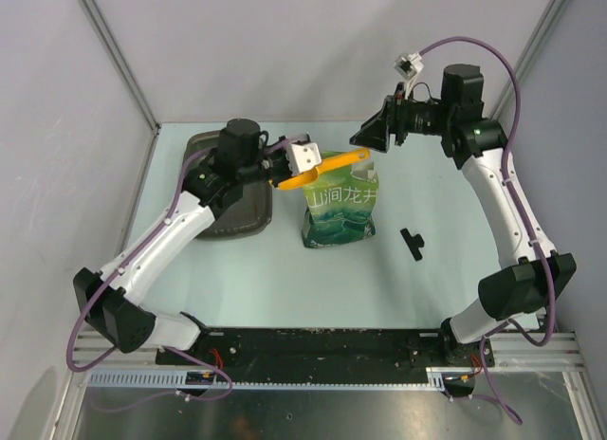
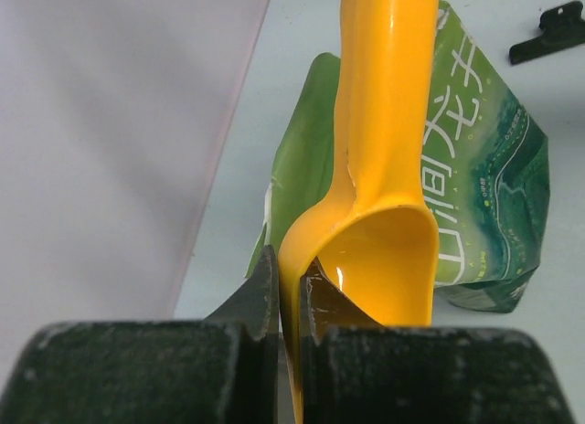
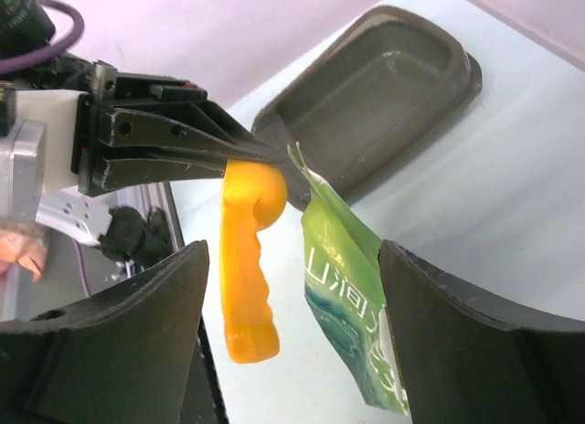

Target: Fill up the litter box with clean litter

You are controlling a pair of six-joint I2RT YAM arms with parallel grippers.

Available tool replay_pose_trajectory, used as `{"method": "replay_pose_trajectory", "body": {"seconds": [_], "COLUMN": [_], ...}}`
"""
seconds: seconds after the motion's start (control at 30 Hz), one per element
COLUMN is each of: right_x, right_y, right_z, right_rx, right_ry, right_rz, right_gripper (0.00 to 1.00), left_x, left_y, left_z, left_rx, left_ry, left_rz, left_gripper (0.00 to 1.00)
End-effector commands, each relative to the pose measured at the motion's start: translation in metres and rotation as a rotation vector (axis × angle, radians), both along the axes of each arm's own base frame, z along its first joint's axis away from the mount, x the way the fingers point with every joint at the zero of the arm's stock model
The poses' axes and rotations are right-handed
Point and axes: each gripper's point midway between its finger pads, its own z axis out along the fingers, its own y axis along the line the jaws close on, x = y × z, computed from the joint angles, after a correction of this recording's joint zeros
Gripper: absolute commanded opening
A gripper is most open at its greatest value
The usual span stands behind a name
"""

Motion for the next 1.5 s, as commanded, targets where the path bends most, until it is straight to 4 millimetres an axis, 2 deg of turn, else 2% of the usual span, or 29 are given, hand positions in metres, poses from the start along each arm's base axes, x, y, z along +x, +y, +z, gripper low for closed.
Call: {"method": "replay_pose_trajectory", "body": {"seconds": [0.0,0.13,0.37,0.4,0.6,0.77,1.03,1.17,1.47], "right_x": [-0.008,-0.002,-0.019,-0.020,-0.023,-0.023,-0.023,-0.023,-0.018], "right_y": [0.002,0.008,0.016,0.017,0.018,0.019,0.023,0.027,0.028], "right_z": [0.038,0.024,0.022,0.021,0.010,0.008,0.003,0.002,0.004], "right_rx": [0.123,0.120,0.139,0.138,0.102,0.104,0.099,0.099,0.108], "right_ry": [-0.059,0.044,0.085,0.087,0.090,0.094,0.090,0.091,0.079], "right_rz": [-0.001,0.009,0.071,0.076,0.060,0.059,0.071,0.083,0.074], "right_gripper": [0.82,0.84,0.84,0.84,0.75,0.65,0.57,0.48,0.40], "left_x": [0.000,0.000,0.010,0.011,0.018,0.020,0.021,0.023,0.022], "left_y": [-0.003,-0.005,-0.012,-0.014,-0.024,-0.027,-0.031,-0.033,-0.036], "left_z": [0.029,0.033,0.034,0.038,0.040,0.037,0.036,0.034,0.036], "left_rx": [-0.170,-0.194,-0.216,-0.224,-0.222,-0.221,-0.223,-0.219,-0.222], "left_ry": [0.119,0.139,0.176,0.170,0.170,0.182,0.189,0.192,0.191], "left_rz": [0.065,0.058,0.060,0.053,0.021,0.011,-0.001,-0.004,-0.027], "left_gripper": [0.00,0.00,0.00,0.00,0.00,0.00,0.00,0.00,0.00]}}
